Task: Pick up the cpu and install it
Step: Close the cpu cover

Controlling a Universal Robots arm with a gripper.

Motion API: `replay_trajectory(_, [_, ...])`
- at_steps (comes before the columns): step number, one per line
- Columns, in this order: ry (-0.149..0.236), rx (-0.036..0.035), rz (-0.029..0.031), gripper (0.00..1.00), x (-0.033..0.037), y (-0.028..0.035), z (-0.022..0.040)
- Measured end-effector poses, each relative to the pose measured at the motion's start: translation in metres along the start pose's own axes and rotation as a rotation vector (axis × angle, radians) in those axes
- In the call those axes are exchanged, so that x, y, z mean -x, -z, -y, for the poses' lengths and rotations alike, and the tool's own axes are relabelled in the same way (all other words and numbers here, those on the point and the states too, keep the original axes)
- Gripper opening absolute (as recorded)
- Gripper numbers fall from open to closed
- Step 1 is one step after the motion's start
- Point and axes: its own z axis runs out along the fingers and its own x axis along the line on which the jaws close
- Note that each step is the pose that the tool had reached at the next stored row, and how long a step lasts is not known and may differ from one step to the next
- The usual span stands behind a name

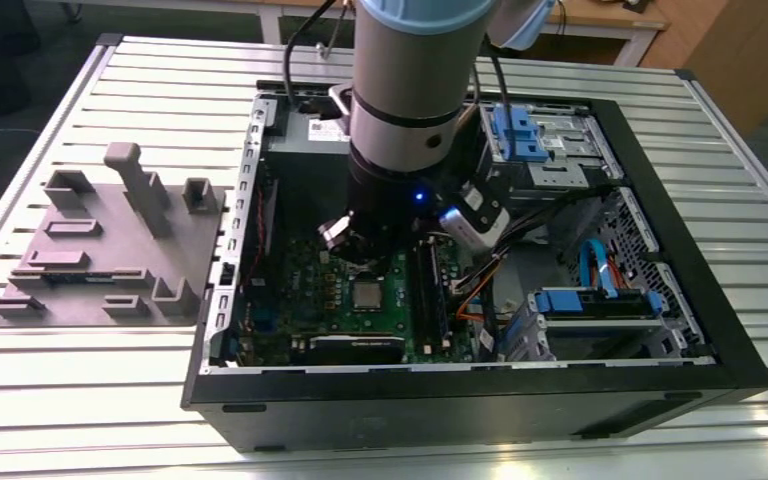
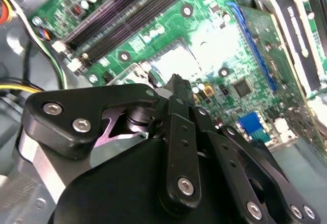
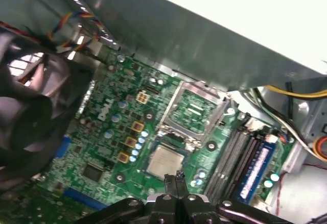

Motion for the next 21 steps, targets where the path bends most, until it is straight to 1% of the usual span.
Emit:
replay_trajectory(3, [0.000,0.0002,-0.0005,0.10,0.0078,-0.0004,0.0014])
replay_trajectory(5, [0.006,0.0008,-0.0003,0.10,0.0086,-0.0006,0.0014])
replay_trajectory(7, [0.036,0.0027,0.0006,0.10,0.0085,-0.0008,0.0014])
replay_trajectory(8, [0.048,0.0062,0.0022,0.10,0.0086,-0.0009,0.0015])
replay_trajectory(9, [0.056,0.0150,0.0066,0.10,0.0086,-0.0011,0.0015])
replay_trajectory(10, [0.062,0.0282,0.0129,0.10,0.0086,-0.0012,0.0014])
replay_trajectory(12, [0.068,0.0594,0.0283,0.10,0.0086,-0.0015,0.0014])
replay_trajectory(13, [0.069,0.0726,0.0348,0.10,0.0086,-0.0017,0.0014])
replay_trajectory(14, [0.070,0.0804,0.0387,0.10,0.0086,-0.0020,0.0014])
replay_trajectory(21, [0.070,0.0819,0.0394,0.10,0.0086,-0.0022,0.0014])
